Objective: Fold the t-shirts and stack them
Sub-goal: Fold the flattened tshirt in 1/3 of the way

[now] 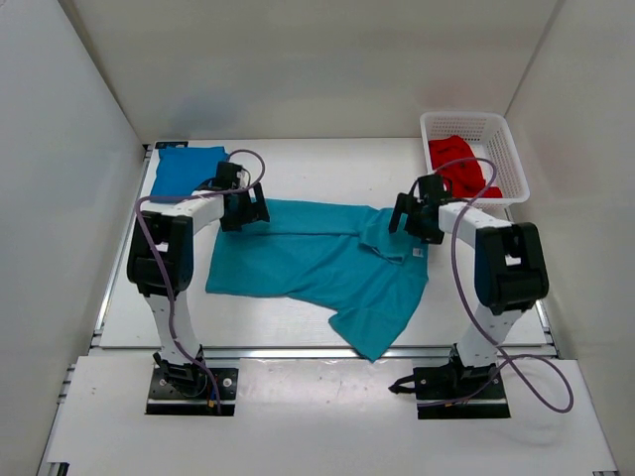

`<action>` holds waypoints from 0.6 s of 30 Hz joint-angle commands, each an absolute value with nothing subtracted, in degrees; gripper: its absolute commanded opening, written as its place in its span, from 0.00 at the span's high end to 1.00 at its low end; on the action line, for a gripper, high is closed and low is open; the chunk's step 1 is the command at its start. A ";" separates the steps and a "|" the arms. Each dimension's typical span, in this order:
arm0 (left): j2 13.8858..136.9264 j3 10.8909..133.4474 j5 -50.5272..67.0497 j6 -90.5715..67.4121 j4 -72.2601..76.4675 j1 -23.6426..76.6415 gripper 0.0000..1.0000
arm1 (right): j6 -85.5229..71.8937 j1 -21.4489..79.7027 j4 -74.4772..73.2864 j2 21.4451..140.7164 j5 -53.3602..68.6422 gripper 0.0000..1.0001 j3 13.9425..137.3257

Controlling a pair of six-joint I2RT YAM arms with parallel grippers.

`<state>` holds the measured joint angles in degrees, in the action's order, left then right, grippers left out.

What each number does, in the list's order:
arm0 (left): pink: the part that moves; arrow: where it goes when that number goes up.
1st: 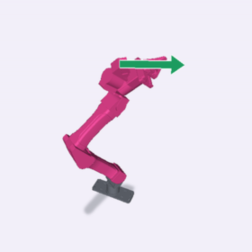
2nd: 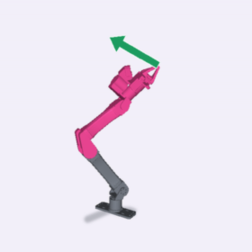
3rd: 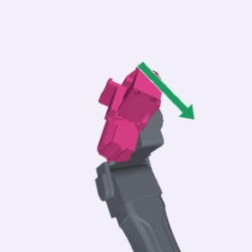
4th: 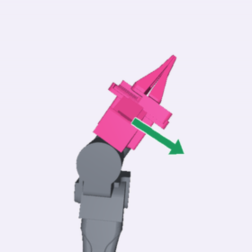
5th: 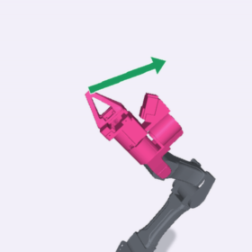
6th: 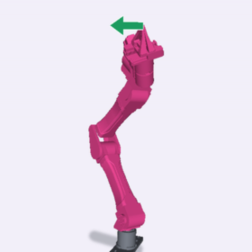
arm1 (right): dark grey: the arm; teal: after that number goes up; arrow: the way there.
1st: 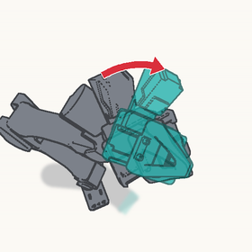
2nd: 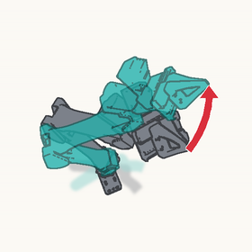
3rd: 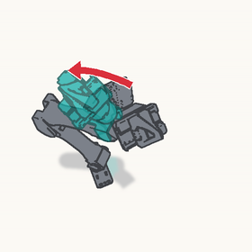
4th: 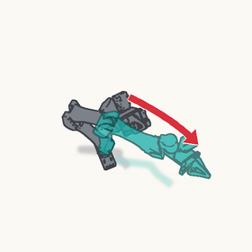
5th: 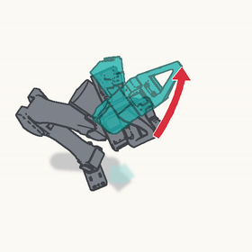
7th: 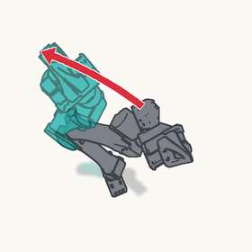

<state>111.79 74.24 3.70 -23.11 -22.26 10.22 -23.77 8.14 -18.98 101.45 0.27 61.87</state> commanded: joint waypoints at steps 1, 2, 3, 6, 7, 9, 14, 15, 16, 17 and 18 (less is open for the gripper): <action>113.03 75.40 4.40 -22.95 -25.31 9.75 0.01 | -20.48 7.73 -21.61 107.64 -1.40 0.01 69.49; 113.55 76.72 3.09 -22.50 -26.01 9.76 0.01 | -19.61 7.82 -22.40 109.93 -2.28 0.01 72.83; 113.73 77.95 1.68 -22.41 -27.23 9.76 0.01 | -18.64 7.82 -23.54 110.91 -3.24 0.01 74.69; 113.91 80.15 0.97 -22.14 -28.03 9.06 0.02 | -16.01 8.70 -25.84 113.29 -2.29 0.01 80.68; 113.65 80.68 0.71 -22.06 -28.30 8.36 0.01 | -14.87 8.96 -25.58 112.33 -1.68 0.01 80.68; 111.55 82.09 1.66 -22.24 -28.57 7.56 0.01 | -12.93 10.54 -23.48 108.48 -1.40 0.00 80.15; 102.60 82.79 2.55 -20.92 -29.09 9.31 0.01 | -10.63 14.23 -21.62 97.49 1.21 0.01 76.56; 100.31 82.27 1.68 -20.48 -30.05 10.19 0.02 | -11.16 14.93 -21.19 95.38 2.27 0.01 75.16; 98.98 81.66 0.63 -20.65 -30.58 10.54 0.01 | -10.99 15.38 -21.27 93.71 2.81 0.01 74.54; 96.18 80.69 0.18 -21.00 -31.63 10.55 0.01 | -11.42 16.34 -21.44 91.26 1.94 0.01 72.53; 92.93 78.51 0.18 -21.96 -32.34 10.55 0.02 | -11.25 18.26 -21.45 88.36 0.54 0.00 70.07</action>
